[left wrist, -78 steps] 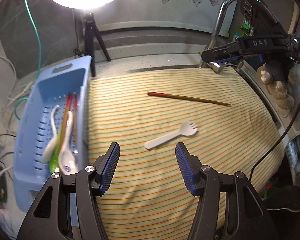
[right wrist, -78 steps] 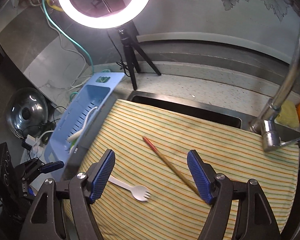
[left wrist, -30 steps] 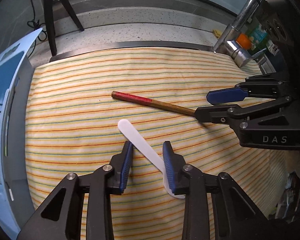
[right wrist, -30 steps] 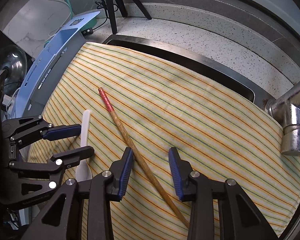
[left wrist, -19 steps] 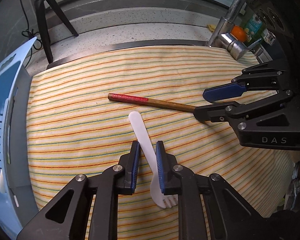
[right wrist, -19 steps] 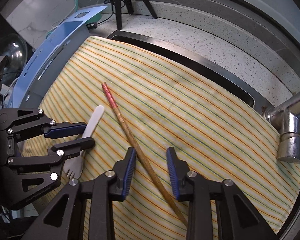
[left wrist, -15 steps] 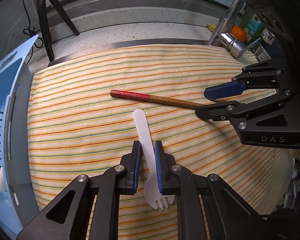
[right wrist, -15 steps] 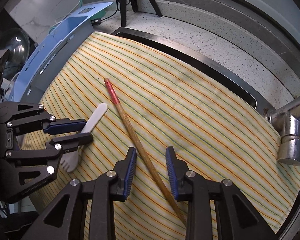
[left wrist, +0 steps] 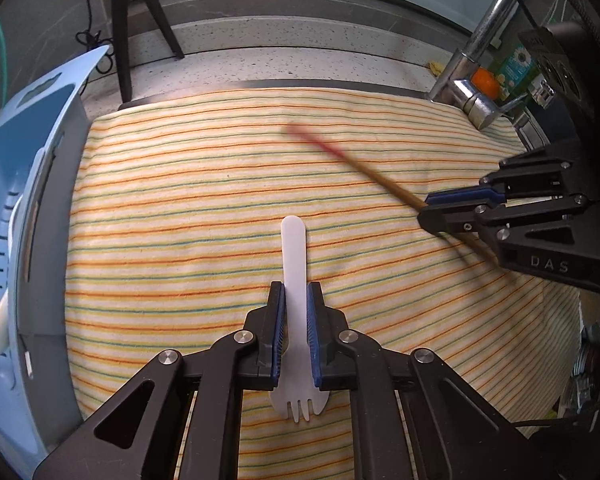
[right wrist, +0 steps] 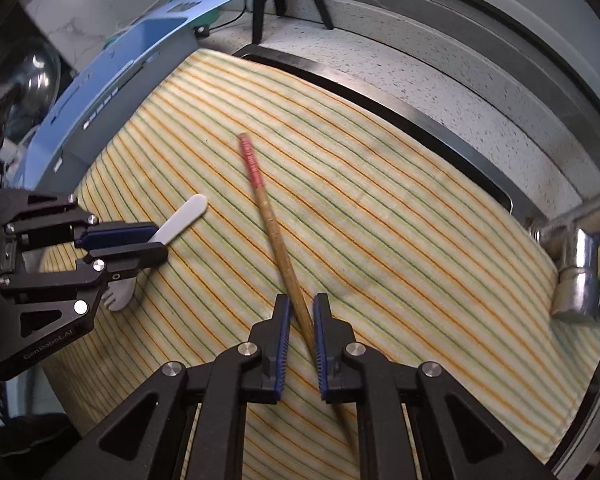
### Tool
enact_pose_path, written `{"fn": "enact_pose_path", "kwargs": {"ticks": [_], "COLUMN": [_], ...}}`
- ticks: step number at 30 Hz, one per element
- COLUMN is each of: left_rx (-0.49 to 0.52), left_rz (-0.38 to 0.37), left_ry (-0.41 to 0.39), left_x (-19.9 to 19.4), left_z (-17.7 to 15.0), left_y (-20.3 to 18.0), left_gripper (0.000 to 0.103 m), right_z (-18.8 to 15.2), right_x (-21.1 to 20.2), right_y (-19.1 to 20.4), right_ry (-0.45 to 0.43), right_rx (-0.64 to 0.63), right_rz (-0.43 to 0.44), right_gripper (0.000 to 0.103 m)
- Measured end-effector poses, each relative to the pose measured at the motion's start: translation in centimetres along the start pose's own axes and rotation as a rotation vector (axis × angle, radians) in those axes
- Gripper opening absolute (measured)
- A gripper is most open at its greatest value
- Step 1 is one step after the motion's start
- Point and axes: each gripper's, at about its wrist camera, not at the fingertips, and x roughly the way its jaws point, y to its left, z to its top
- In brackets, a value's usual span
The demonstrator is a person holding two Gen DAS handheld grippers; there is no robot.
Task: Organize utensils
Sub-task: 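Grasp the white spork with the left gripper while the right grasps the chopstick, then carry the spork and chopstick into the blue basket and open both grippers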
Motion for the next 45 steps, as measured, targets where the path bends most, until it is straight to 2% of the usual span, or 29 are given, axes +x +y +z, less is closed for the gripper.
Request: {"fn": "enact_pose_path", "kwargs": {"ticks": [9, 13, 16, 29, 36, 45], "left_rx": [-0.122, -0.134, -0.121, -0.075, -0.091, -0.147], "left_rz": [-0.027, -0.024, -0.013, 0.05, 0.078, 0.109], "left_ry": [-0.066, -0.081, -0.095, -0.214, -0.261, -0.284], "left_x": [-1.7, -2.3, -3.1, -8.7, -11.2, -12.8], "left_z": [-2.1, -2.6, -2.9, -2.3, -2.5, -3.0], "left_y": [1.6, 1.2, 1.1, 3.1, 6.5, 11.3], "left_gripper": [0.009, 0.009, 0.009, 0.009, 0.009, 0.009], "right_z": [-3.2, -4.7, -5.2, -1.6, 1.7, 6.1], "right_x": [-1.1, -1.9, -3.0, -7.5, -8.2, -7.3], "right_y": [-1.6, -1.2, -0.4, 3.4, 7.6, 12.2], "right_ry": [-0.121, -0.174, -0.197, -0.299, -0.337, -0.349], "right_rx": [0.256, 0.335, 0.331, 0.262, 0.209, 0.178], "right_rz": [0.121, 0.154, 0.15, 0.152, 0.176, 0.217], "right_gripper": [0.006, 0.006, 0.006, 0.006, 0.006, 0.006]}}
